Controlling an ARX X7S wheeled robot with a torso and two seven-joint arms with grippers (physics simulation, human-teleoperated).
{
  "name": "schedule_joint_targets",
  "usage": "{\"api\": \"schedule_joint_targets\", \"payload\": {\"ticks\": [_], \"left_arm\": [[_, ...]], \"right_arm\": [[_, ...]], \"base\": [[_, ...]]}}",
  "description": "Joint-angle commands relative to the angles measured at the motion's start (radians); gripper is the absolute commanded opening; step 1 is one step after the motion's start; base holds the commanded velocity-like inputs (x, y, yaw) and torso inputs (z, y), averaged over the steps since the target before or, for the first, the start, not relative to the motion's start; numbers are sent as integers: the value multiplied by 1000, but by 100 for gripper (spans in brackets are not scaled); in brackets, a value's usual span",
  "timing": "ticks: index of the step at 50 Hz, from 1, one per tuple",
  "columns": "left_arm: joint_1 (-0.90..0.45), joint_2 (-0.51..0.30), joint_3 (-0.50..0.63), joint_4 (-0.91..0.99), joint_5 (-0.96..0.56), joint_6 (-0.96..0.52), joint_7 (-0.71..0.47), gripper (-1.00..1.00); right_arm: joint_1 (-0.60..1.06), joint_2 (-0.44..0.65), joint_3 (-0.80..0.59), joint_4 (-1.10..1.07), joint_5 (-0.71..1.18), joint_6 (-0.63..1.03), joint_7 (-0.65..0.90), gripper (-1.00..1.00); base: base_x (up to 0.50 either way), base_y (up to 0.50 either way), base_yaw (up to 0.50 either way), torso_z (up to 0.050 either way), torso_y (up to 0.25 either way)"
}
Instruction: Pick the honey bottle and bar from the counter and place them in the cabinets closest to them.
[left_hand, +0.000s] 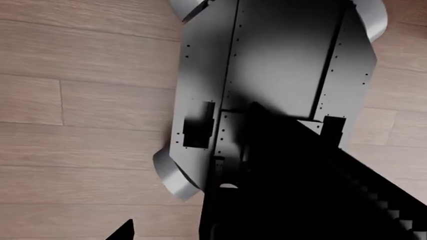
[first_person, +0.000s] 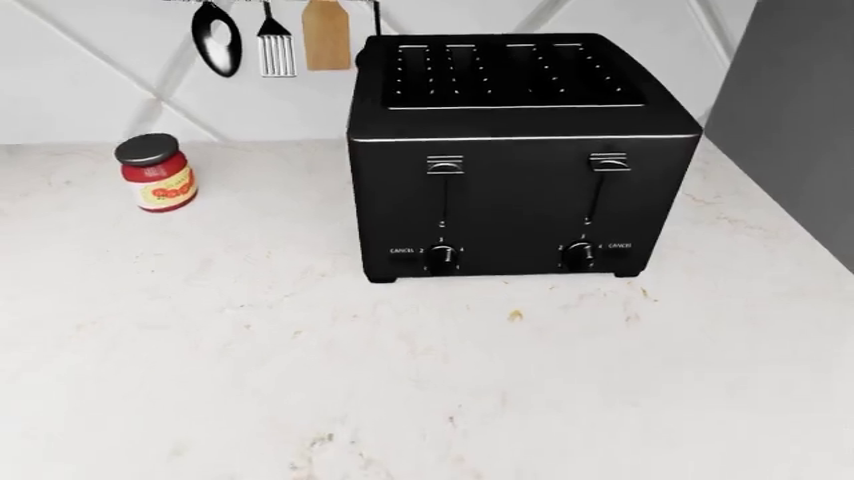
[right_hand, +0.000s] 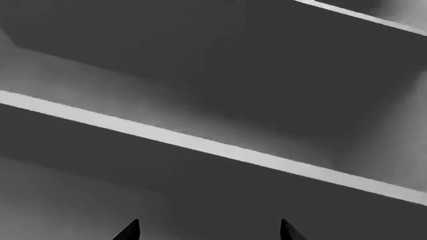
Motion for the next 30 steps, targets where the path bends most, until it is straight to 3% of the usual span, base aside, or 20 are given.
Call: {"api": "schedule_joint_targets", "payload": {"ticks": [1,11,30], "left_arm": [[3,-1,7,-2,0,2,-12,100],[3,-2,12,-2,0,6,-18,100],[5,-2,26,-2,0,23,-31,100]], "right_arm": [[0,-5,-97,1,-24,-93,35,100],[-297,27,-119,-690,15,278,-39,100],[-705,125,-115,-1419,10,610,-64,100]], "base": [[-489,330,0,0,0],[-455,442,0,0,0],[-429,473,0,0,-1]]}}
